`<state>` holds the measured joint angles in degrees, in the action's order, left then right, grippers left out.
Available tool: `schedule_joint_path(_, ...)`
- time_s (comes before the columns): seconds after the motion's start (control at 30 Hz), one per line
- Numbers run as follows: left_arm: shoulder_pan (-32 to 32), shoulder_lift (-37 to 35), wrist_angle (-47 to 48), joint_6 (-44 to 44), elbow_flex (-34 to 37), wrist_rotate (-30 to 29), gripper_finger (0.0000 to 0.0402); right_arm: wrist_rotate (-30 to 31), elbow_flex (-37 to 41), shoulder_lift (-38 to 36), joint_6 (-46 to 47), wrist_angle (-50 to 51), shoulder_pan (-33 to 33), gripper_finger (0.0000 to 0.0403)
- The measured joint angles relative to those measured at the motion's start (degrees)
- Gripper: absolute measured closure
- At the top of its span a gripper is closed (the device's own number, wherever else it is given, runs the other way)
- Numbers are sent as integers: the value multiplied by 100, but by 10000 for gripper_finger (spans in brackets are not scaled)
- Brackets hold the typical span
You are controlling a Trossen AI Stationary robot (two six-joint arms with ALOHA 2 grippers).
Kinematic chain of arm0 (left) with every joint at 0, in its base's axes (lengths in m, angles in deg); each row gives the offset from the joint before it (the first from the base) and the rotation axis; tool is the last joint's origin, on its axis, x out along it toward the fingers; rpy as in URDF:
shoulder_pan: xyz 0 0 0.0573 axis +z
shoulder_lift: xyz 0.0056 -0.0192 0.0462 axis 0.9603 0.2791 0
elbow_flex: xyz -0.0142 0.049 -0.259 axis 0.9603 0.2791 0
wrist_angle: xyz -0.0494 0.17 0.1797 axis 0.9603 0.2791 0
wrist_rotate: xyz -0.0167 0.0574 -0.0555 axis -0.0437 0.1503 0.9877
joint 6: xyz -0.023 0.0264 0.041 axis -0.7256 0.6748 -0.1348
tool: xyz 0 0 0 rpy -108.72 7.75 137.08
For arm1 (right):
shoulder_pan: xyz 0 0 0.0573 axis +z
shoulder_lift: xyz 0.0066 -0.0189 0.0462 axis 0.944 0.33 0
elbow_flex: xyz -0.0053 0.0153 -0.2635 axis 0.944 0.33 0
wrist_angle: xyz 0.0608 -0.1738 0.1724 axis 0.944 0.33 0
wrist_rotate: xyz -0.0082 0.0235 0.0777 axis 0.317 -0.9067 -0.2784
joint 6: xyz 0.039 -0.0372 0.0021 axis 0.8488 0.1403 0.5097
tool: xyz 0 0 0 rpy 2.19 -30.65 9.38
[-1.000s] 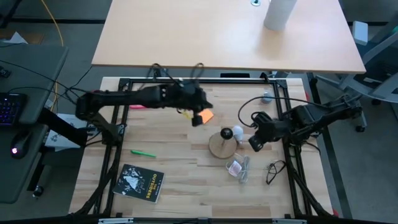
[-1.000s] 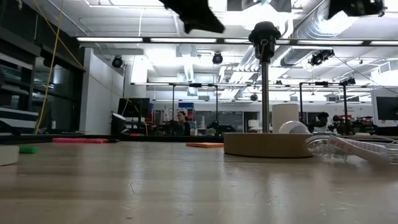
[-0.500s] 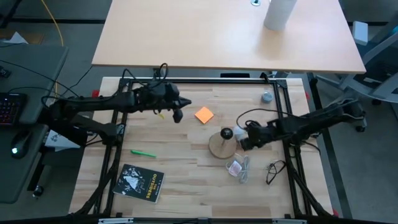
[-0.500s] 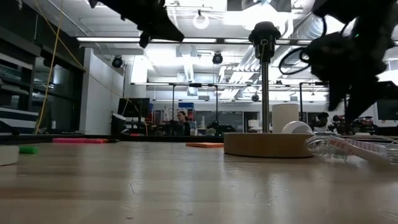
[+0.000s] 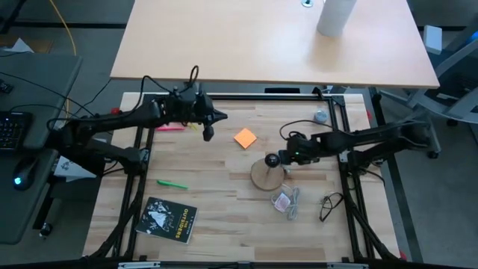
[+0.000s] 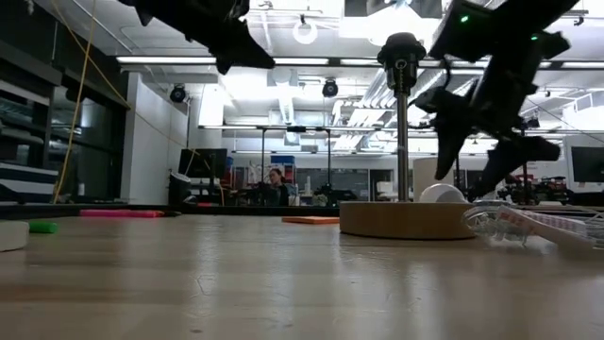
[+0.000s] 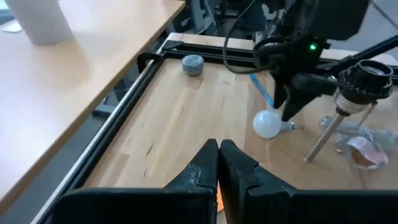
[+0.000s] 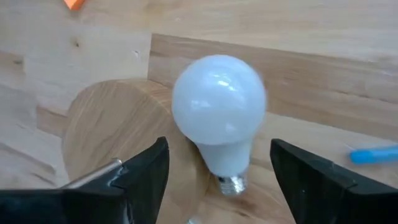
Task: Screw lightbulb
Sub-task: Insert the white lightbulb into the lamp
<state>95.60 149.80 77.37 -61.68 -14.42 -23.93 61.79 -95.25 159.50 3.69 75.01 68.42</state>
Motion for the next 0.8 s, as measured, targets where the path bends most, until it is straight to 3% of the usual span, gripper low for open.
schedule_joint_path(0.17, 391, 0, 24, -138, 0, 458, 402, -83, -484, 648, -371, 160, 4, 132)
schedule_joint_path(0.37, 527, 0, 23, -335, 0, 488, 402, -139, -714, 1170, -100, 1032, 2, 132)
schedule_joint_path(0.8, 524, 0, -318, -743, 0, 106, 402, 515, -602, 1244, -466, 996, -344, 137)
